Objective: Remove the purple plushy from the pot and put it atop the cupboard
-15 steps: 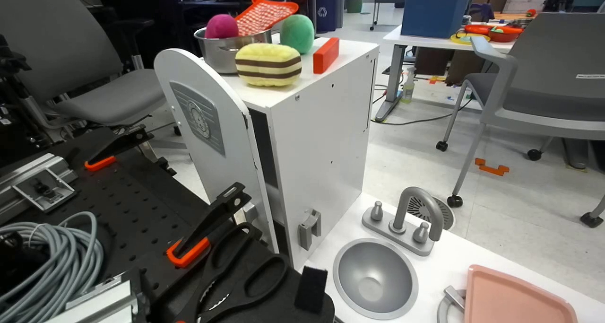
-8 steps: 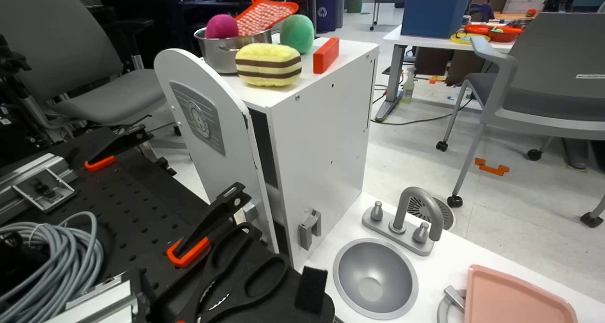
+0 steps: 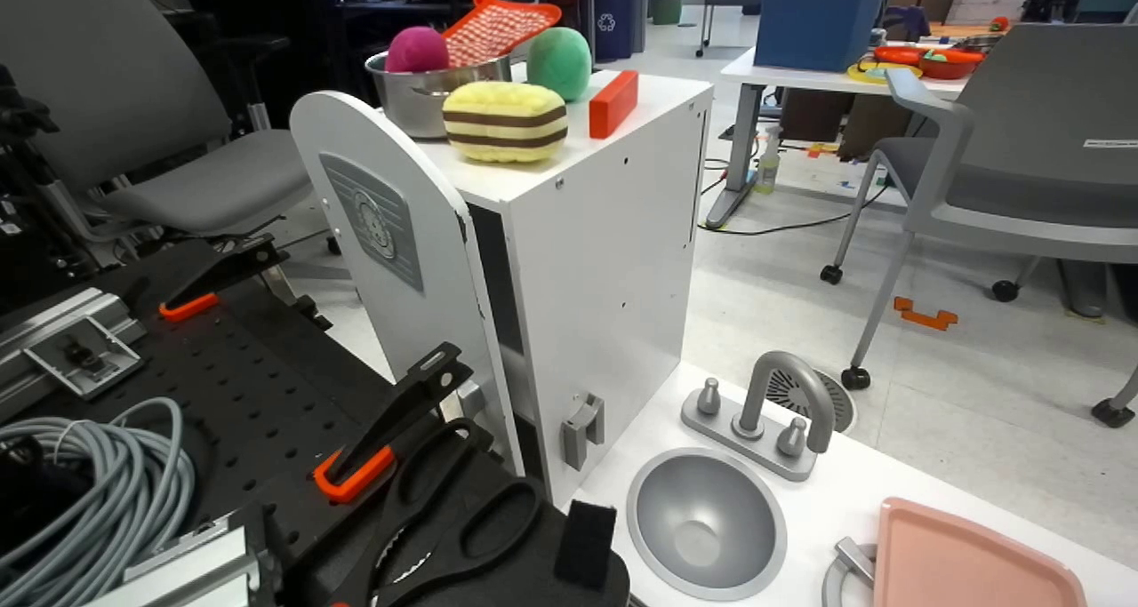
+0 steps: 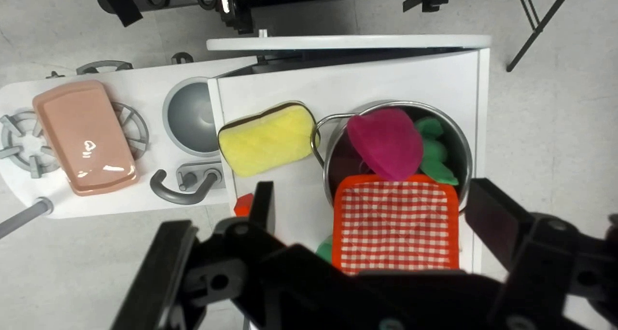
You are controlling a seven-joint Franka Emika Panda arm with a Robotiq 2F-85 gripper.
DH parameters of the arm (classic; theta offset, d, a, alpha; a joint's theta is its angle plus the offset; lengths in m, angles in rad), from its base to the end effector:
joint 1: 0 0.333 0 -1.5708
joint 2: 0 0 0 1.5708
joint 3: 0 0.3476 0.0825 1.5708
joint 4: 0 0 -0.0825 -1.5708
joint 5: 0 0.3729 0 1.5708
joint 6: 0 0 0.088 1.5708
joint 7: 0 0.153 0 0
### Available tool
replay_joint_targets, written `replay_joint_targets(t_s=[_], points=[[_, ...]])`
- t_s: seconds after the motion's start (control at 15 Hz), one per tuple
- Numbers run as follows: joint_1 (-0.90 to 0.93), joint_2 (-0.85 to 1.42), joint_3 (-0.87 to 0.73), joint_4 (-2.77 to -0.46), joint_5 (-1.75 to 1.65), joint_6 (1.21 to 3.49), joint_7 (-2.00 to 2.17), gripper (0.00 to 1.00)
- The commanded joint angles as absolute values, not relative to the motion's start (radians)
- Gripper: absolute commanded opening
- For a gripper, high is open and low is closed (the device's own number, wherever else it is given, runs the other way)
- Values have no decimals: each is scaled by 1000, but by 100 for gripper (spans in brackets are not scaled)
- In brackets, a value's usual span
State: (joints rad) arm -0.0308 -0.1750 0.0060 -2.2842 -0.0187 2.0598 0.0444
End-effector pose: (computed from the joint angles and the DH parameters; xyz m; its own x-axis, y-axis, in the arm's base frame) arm 0.4633 -0.0132 0.4121 0.9970 -0.0605 -0.0487 -0.0596 -0.9980 0.0193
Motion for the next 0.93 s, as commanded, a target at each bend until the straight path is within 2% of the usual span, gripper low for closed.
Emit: replay_joint_targets(t_s=[0.0, 0.53, 0.87], points=[[-21, -164, 9, -2315, -30, 2090, 57, 100], [-11, -131, 7, -2351, -16, 2110, 29, 100], [-3, -145, 20, -2433, -107, 2303, -6, 100]])
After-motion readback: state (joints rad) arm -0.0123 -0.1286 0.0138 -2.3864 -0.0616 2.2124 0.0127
